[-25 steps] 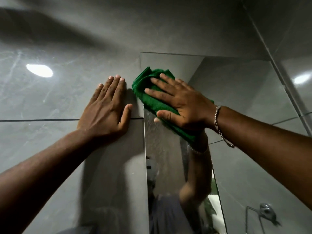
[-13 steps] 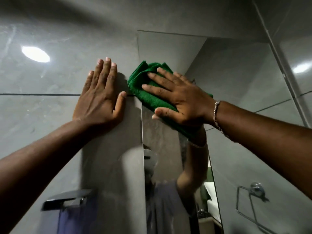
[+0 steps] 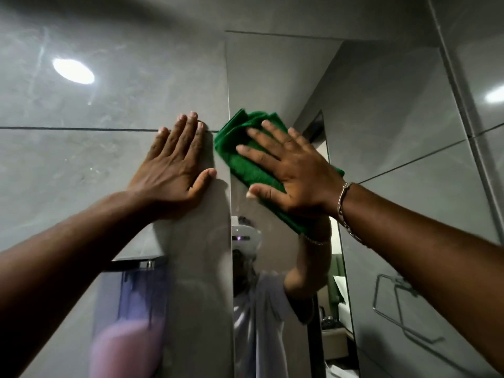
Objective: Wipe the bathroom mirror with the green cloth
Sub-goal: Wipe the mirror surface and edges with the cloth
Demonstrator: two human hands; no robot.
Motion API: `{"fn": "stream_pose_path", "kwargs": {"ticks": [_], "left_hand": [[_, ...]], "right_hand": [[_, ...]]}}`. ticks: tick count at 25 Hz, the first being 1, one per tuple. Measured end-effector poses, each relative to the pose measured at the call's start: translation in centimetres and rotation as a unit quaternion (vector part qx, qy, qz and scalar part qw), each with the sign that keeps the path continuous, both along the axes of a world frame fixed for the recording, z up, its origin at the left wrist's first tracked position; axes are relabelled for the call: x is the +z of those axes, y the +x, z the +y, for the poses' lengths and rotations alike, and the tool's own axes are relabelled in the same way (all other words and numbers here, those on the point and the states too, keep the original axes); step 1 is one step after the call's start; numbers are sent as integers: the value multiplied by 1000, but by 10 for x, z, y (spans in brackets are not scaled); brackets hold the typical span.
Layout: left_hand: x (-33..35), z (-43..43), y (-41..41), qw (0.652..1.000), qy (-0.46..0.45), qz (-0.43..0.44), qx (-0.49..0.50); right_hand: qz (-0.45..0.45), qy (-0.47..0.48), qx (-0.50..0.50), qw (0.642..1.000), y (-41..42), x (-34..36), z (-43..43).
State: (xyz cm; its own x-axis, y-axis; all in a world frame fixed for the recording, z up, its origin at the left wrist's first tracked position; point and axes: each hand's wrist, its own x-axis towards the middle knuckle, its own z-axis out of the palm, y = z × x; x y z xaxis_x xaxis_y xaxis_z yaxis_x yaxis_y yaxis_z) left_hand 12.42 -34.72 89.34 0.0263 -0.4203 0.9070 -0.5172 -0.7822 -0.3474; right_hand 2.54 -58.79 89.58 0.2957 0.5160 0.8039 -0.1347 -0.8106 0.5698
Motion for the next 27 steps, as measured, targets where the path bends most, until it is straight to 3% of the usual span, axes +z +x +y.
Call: {"fn": "stream_pose_path", "kwargs": {"ticks": [2, 4, 6, 9, 10, 12, 15, 17, 20, 21, 22, 25, 27], "left_hand": [[-12, 5, -7, 1000, 3, 21, 0], [-25, 9, -12, 999, 4, 40, -2], [-37, 13, -16, 998, 9, 58, 5], [-45, 17, -23, 995, 7, 96, -7], [-47, 18, -27, 993, 6, 113, -11], [-52, 21, -32, 990, 7, 139, -10], [-70, 29, -40, 985, -1, 171, -14], [-83, 34, -43, 986, -20, 167, -17], [-102, 39, -49, 992, -44, 118, 8], [-108, 40, -50, 993, -49, 101, 20], [-114, 40, -51, 994, -54, 87, 29], [-130, 39, -53, 995, -61, 60, 43], [-139, 38, -55, 995, -63, 53, 48]], "right_hand": [[-33, 153, 35, 987, 4, 3, 15], [-59, 239, 43, 968, 12, -5, 33], [-51, 182, 24, 982, 15, -30, 40], [4, -21, -8, 1000, 5, -60, 20], [13, -43, -11, 999, 2, -62, 13], [-17, 50, 9, 999, 4, -61, 10], [-76, 252, 34, 964, 11, -71, 32], [-69, 205, 27, 976, 15, -93, 38], [3, -7, 11, 1000, 7, -122, 17], [13, -32, 10, 999, 5, -125, 9], [5, -8, 11, 1000, 4, -127, 5], [-73, 217, 27, 973, 4, -133, 21], [-78, 242, 20, 967, 6, -147, 32]]}}
